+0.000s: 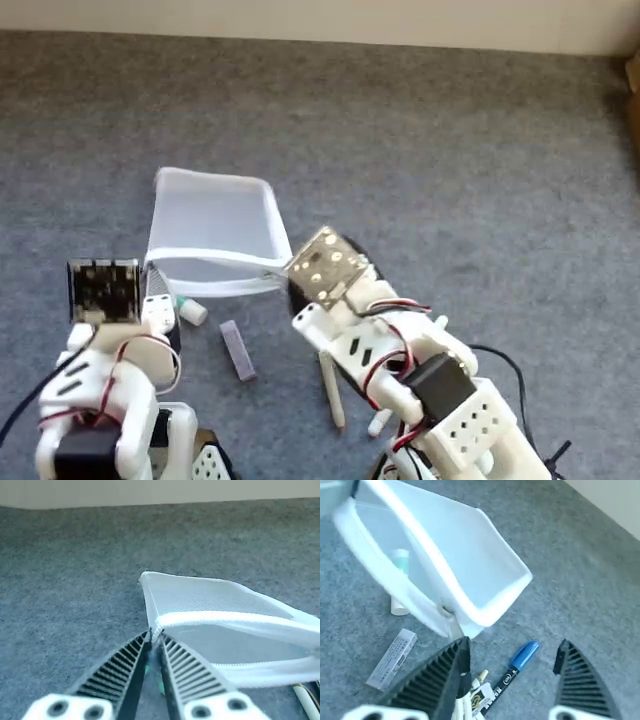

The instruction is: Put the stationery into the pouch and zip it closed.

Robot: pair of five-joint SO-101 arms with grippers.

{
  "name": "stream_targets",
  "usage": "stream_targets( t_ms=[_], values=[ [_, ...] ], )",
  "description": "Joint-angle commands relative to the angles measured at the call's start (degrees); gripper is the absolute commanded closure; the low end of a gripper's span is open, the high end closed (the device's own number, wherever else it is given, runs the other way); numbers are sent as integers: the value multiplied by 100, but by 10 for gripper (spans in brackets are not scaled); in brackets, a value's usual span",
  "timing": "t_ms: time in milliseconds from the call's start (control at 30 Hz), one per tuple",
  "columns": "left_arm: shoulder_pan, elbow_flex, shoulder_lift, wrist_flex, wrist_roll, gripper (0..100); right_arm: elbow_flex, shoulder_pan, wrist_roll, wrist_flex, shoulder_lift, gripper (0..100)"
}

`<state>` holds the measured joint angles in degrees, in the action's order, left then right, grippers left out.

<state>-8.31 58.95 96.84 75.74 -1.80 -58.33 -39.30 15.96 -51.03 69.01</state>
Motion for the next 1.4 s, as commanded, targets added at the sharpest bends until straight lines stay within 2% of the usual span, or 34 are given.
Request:
stream_targets(
  t_ms=[0,333,533,733,800,933,1000,1267,1367],
  values=[
    [84,-1534,-1895,308,-70,994,-57,347,-53,4,154,735],
    [13,-4154,-4980,1187,-70,994,-251,444,-62,22,145,735],
    [-426,-5138,-6457,1178,-70,994,-637,444,-62,479,136,735],
    [-426,-5692,-7688,1169,-35,991,-822,426,-62,690,136,735],
    [-426,-5851,-8022,1169,-35,960,-822,426,-62,690,136,735],
    [-444,-6070,-8523,1169,-35,838,-822,426,-62,690,136,735],
    [-444,-6149,-8681,1169,-35,820,-822,426,-62,690,136,735],
    [-444,-6308,-8971,905,-44,987,-822,426,-62,690,136,735],
    [-444,-6316,-8954,888,-62,994,-822,426,-62,690,136,735]
  ],
)
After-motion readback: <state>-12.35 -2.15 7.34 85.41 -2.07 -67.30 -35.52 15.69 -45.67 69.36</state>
